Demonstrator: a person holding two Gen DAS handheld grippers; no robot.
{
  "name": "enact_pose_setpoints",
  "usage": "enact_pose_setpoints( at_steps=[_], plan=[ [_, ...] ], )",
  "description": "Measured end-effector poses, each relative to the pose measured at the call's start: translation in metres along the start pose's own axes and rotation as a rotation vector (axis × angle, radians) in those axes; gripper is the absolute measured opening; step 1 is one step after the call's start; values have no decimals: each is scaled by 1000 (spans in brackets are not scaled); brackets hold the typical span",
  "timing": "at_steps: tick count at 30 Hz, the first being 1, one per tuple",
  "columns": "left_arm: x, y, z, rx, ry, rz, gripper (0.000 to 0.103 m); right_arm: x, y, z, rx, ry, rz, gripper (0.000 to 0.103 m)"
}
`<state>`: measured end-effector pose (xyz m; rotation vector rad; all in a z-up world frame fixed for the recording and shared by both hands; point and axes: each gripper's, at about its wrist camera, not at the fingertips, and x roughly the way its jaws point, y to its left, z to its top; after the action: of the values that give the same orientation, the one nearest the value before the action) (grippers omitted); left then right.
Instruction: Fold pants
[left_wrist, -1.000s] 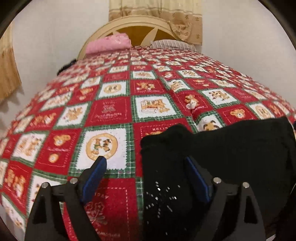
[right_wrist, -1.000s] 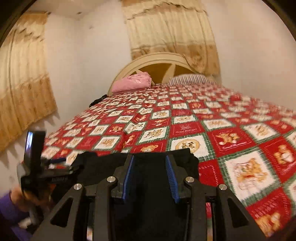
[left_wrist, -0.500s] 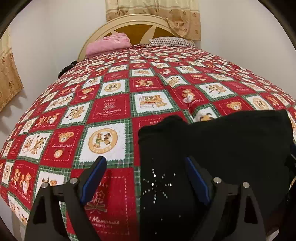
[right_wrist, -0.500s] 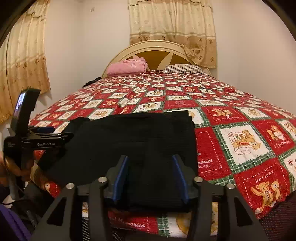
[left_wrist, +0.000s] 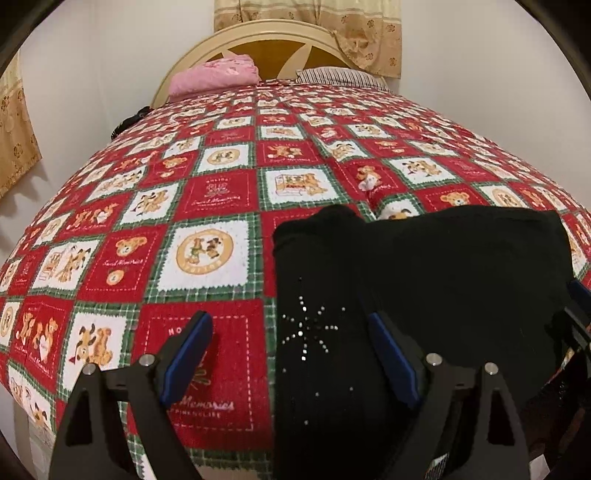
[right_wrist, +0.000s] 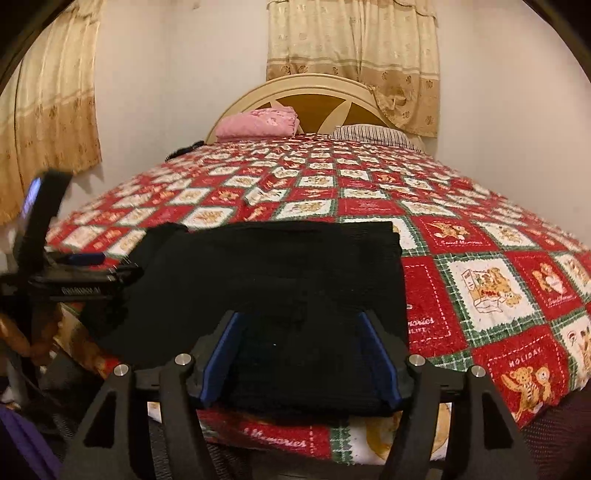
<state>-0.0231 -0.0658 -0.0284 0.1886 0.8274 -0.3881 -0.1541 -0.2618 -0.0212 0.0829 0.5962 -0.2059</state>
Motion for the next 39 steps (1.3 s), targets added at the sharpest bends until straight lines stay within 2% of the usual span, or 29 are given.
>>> enact_pose_setpoints(
  at_steps=[3, 8, 14, 21, 24, 27, 32, 34, 36, 39],
  plan=[
    [-1, 0, -1, -6, 0, -6, 89, -14, -13, 8, 88, -47, 52, 67],
    [1, -1, -1, -10, 5, -7, 89, -23, -32, 12, 170, -78, 22, 67],
    [2, 0, -3, -16, 8, -12, 89, -15, -57, 4, 287, -37, 20, 67],
    [4, 1, -3, -21, 10, -15, 92, -8, -75, -3, 364, -4, 20, 67],
    [5, 2, -3, -31, 11, -20, 92, -1, -84, -8, 425, 34, 48, 67],
    [4, 5, -3, -34, 15, -31, 92, -4, -90, -11, 460, 20, 78, 67],
    [6, 21, -4, -115, 45, -101, 92, -6, -103, -19, 552, 18, 167, 67],
    [7, 26, -7, -146, 53, -123, 92, -8, -101, -23, 550, 16, 189, 67],
    [6, 24, -7, -135, 49, -117, 92, -10, -93, -27, 524, 19, 191, 68],
    [6, 23, -7, -132, 49, -110, 92, -11, -71, -28, 417, 44, 174, 68]
  ],
)
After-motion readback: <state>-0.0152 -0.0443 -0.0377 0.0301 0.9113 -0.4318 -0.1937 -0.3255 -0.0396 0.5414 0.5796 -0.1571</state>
